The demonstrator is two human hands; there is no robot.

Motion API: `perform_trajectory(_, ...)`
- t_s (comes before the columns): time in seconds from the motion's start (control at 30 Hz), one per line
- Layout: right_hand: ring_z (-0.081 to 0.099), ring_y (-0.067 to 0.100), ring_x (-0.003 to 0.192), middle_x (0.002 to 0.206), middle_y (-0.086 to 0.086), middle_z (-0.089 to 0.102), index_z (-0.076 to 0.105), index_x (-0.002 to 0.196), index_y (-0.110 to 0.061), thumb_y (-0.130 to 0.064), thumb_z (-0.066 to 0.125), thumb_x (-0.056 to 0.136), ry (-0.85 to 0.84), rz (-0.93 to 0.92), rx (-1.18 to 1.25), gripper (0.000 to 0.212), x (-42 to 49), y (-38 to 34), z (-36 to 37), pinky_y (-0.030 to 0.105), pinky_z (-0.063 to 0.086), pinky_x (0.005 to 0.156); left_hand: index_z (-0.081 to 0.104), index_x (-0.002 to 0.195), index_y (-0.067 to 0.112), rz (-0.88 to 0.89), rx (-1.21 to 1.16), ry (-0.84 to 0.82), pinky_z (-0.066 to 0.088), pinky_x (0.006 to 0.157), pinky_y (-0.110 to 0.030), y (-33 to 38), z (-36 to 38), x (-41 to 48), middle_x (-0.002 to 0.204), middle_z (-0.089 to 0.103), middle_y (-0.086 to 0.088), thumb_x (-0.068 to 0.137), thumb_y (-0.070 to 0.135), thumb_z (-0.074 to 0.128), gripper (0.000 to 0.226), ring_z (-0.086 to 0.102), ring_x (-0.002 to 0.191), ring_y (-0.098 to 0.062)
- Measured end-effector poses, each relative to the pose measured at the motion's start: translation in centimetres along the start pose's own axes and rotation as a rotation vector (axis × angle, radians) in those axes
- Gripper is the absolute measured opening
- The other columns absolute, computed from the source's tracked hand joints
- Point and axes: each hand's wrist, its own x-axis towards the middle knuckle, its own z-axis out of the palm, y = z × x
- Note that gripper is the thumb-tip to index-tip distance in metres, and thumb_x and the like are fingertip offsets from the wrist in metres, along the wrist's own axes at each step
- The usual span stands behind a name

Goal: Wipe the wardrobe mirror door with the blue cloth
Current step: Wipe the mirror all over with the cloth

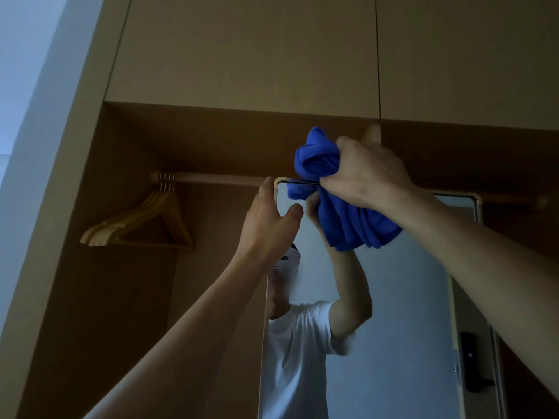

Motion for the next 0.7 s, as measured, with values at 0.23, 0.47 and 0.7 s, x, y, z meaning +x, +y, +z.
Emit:
perform_trajectory(0.23, 0.053, 0.016, 0.06, 0.072, -0.002, 0.055, 0.047, 0.098, -0.018, -0.034, 0.064, 0.083, -0.011, -0.119, 0.069, 0.027, 0.9, -4.9, 0.9, 0.03, 0.037, 0.052, 0.032, 0.155, 0.032, -0.018, -0.016, -0.022, 0.051, 0.07, -0.027, -0.5, -0.6, -1.4, 0.127, 0.069, -0.003, 0.098, 0.028, 0.055, 0.062, 0.067, 0.115, -0.027)
perform_trajectory(0.47, 0.05, 0.013, 0.056, 0.068, -0.004, 0.051, 0.045, 0.094, -0.02, -0.036, 0.065, 0.086, 0.055, -0.092, 0.083, 0.026, -0.2, -2.7, 0.8, 0.025, 0.028, 0.047, 0.03, 0.156, 0.031, -0.039, -0.011, -0.021, 0.053, 0.089, -0.041, 0.2, -0.9, -2.1, 0.13, 0.067, -0.01, 0.098, 0.036, 0.056, 0.063, 0.064, 0.119, -0.033)
perform_trajectory(0.7, 0.051, 0.018, 0.056, 0.068, 0.0, 0.055, 0.051, 0.09, -0.019, -0.036, 0.062, 0.084, 0.058, 0.005, 0.028, 0.021, -1.6, 3.3, -0.4, 0.026, 0.029, 0.048, 0.042, 0.143, 0.042, -0.085, -0.089, 0.025, 0.057, 0.093, -0.056, -0.2, -0.2, -2.6, 0.118, 0.071, -0.001, 0.093, 0.033, 0.059, 0.053, 0.07, 0.109, -0.029)
